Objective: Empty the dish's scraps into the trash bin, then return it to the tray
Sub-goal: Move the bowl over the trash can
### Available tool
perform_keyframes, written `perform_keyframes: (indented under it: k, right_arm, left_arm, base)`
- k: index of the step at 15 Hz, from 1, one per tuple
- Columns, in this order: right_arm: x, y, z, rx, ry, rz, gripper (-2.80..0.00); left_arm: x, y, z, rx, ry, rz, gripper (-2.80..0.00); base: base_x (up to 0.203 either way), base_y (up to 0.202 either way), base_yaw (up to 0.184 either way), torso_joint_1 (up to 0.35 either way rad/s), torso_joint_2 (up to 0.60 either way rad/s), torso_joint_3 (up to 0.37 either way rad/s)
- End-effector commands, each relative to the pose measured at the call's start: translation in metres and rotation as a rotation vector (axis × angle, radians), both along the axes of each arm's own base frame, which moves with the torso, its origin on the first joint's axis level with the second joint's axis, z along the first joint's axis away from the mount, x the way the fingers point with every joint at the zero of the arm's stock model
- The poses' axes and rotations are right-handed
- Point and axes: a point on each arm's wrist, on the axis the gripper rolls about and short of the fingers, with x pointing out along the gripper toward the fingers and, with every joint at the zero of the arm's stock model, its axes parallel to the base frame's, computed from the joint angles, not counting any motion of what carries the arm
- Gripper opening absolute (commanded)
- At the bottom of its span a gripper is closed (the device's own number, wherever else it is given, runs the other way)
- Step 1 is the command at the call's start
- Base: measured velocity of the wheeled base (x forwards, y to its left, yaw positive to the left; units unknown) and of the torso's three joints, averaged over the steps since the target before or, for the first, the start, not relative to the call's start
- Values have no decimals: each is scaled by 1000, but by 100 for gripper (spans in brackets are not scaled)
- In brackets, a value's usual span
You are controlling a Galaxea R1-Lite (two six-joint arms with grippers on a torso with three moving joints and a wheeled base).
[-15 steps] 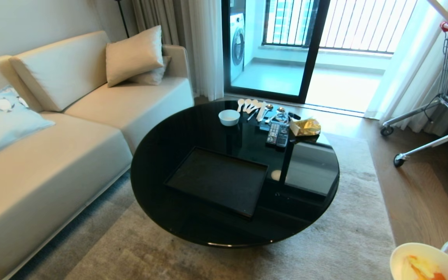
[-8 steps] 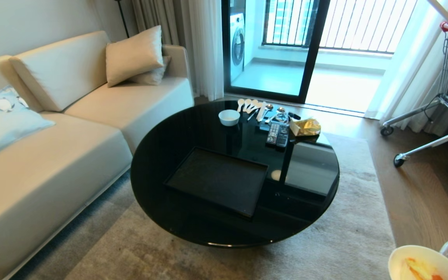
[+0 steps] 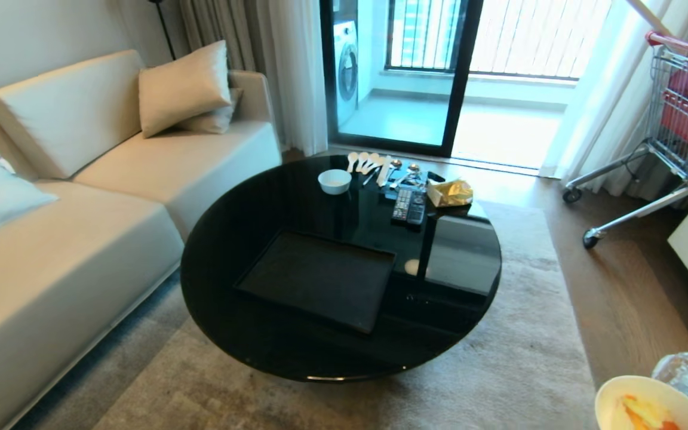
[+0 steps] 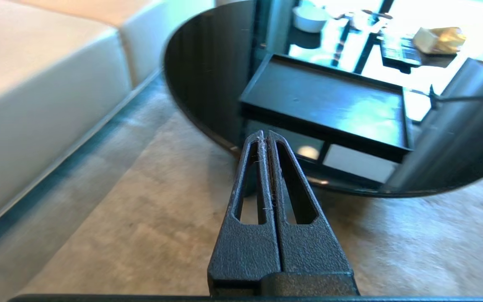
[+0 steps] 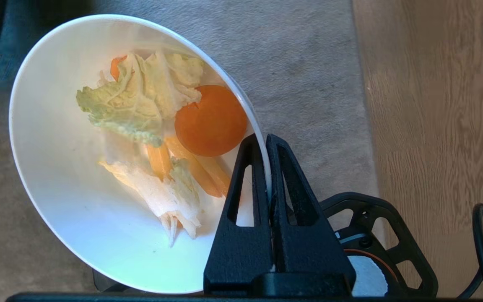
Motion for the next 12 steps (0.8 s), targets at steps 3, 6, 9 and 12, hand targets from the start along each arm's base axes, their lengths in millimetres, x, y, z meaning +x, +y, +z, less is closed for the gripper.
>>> perform_keyframes:
  k: [3,6,9,12]
  right_arm:
    - [-1,0,0,-1,1,-3,-280]
    - [-1,0,0,0,0,-3,-280]
    - [-2,0,0,-1,-2,-2,-280]
    - [-2,0,0,-2,-4,-2,-280]
  left_arm:
    - [0,0,0,-1,-1,1,-280]
    - [0,0,0,-1,-1,1,-280]
    - [0,0,0,-1,-1,1,-280]
    - [0,0,0,-1,-1,1,-280]
  base:
    - [1,7,-163,6,1,1]
    - [1,11,-163,0,4,2]
    - [-1,10,-168,1,1,2]
    - [0,13,-165,1,4,2]
